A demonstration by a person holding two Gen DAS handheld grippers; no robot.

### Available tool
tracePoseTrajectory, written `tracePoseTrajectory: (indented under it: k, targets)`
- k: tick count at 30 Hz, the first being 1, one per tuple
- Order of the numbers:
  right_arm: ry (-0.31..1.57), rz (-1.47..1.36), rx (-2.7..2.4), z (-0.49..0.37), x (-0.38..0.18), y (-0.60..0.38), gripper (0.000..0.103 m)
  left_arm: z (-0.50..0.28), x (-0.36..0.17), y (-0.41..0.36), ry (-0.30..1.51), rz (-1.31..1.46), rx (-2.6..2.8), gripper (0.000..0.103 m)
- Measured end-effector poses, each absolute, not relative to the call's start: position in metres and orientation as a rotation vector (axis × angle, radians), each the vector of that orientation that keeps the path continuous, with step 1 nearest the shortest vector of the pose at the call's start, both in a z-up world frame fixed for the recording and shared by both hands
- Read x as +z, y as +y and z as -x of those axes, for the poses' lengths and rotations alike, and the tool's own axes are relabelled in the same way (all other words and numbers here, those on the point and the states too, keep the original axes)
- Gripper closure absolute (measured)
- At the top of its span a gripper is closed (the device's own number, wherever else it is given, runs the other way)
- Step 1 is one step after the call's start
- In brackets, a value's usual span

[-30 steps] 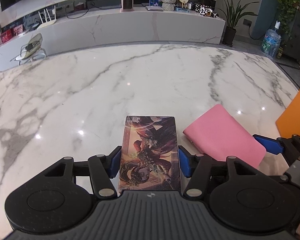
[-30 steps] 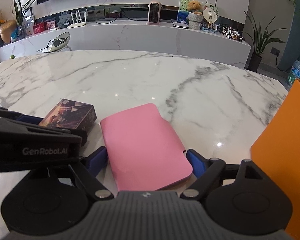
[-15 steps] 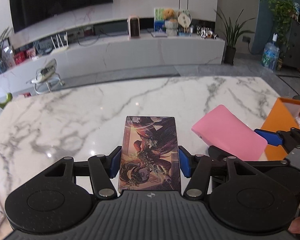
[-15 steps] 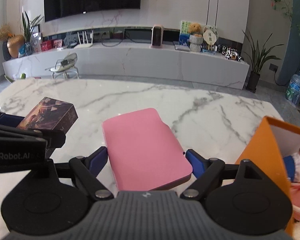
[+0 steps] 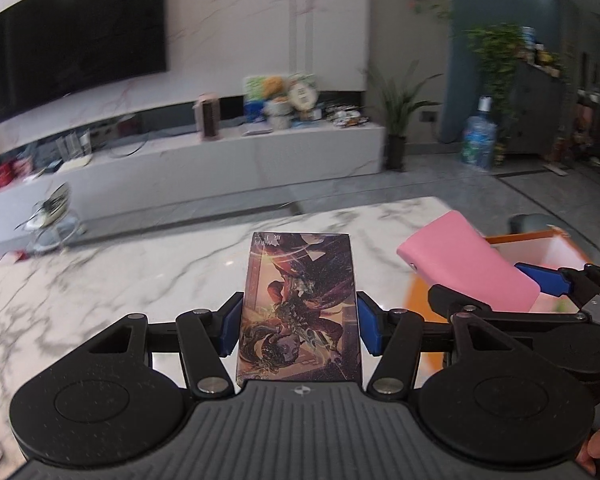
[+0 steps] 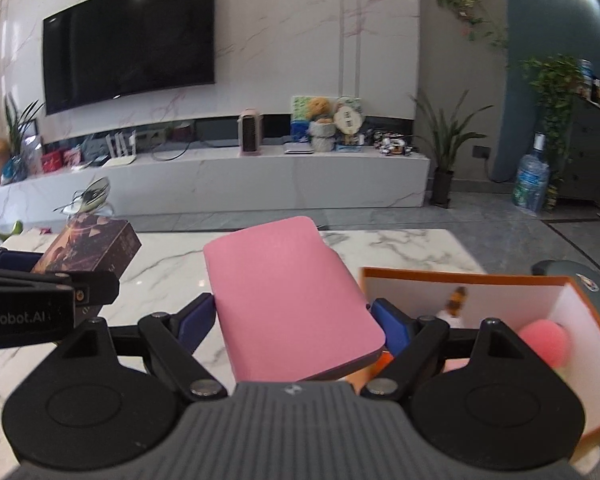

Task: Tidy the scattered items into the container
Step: 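Lift and carry the card box and pink notebook over the orange box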

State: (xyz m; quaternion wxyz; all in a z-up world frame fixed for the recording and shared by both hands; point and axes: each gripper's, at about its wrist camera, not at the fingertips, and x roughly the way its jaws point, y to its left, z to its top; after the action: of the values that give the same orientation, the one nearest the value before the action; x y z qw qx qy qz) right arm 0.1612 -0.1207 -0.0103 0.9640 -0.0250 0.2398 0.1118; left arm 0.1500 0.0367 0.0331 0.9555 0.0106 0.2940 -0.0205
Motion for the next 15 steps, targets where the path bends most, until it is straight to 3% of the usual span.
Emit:
tracePoseTrajectory:
  k: [15]
  targets:
    - [0.502, -0.083, -0.067, -0.160, -0.015, -0.256, 0.017, -0.179, 0.024, -0.099, 0.583, -0.172, -0.292, 0.037]
